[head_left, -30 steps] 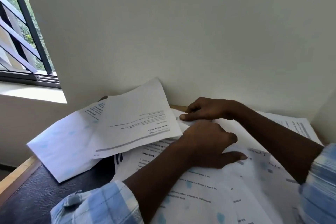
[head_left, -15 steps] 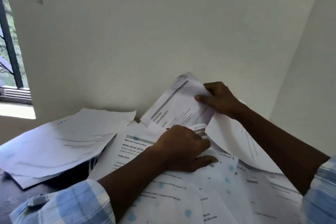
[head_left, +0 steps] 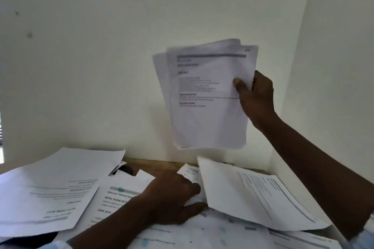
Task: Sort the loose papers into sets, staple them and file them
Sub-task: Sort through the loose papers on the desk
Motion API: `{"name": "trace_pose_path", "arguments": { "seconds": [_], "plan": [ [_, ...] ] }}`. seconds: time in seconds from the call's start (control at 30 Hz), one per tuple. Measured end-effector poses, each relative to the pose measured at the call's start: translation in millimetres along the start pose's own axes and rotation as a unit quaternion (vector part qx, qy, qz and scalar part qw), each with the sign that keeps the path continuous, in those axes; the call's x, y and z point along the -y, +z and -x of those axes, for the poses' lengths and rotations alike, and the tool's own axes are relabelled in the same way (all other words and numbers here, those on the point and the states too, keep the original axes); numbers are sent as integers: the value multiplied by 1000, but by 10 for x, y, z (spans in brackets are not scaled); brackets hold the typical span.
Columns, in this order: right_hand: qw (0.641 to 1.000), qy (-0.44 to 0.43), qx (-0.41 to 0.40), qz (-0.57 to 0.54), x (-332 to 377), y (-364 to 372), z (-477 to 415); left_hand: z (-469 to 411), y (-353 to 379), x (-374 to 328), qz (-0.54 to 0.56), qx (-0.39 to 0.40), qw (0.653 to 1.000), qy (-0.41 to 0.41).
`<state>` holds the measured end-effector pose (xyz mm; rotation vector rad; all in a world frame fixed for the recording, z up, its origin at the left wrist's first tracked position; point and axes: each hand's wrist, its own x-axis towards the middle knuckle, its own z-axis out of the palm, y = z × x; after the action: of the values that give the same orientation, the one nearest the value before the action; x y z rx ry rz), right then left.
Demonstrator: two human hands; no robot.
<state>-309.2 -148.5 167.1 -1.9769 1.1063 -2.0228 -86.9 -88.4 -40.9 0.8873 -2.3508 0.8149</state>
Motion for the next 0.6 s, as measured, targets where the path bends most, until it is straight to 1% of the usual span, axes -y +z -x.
{"name": "trace_pose_path", "arguments": {
  "seconds": [0.03,0.1,0.17,0.27,0.33,0.4,0.43,0.5,0.6],
  "plan": [
    [1000,13,-22,-10,19,-57,-58,1,18,6,5,2,1000,-5],
    [996,65,-47,-28,18,-188,-158,-4,68,13,12,31,999,-13],
    [989,137,-23,-46,-24,-358,-203,16,111,13,9,53,998,-21],
    [975,215,47,-28,-182,-624,-82,3,36,18,37,15,999,-19],
    [965,253,61,16,-396,-751,131,2,-17,-3,22,-25,999,-15],
    [950,301,70,38,-647,-813,382,-10,-67,-21,8,-47,999,-13],
    [944,321,67,44,-775,-810,481,-15,-84,-15,16,-50,999,-10],
    [935,349,32,51,-971,-806,632,-31,-101,-20,58,-46,997,-3],
    [930,363,-31,39,-1046,-768,754,-22,-63,-21,38,-36,999,-5]
  ]
}}
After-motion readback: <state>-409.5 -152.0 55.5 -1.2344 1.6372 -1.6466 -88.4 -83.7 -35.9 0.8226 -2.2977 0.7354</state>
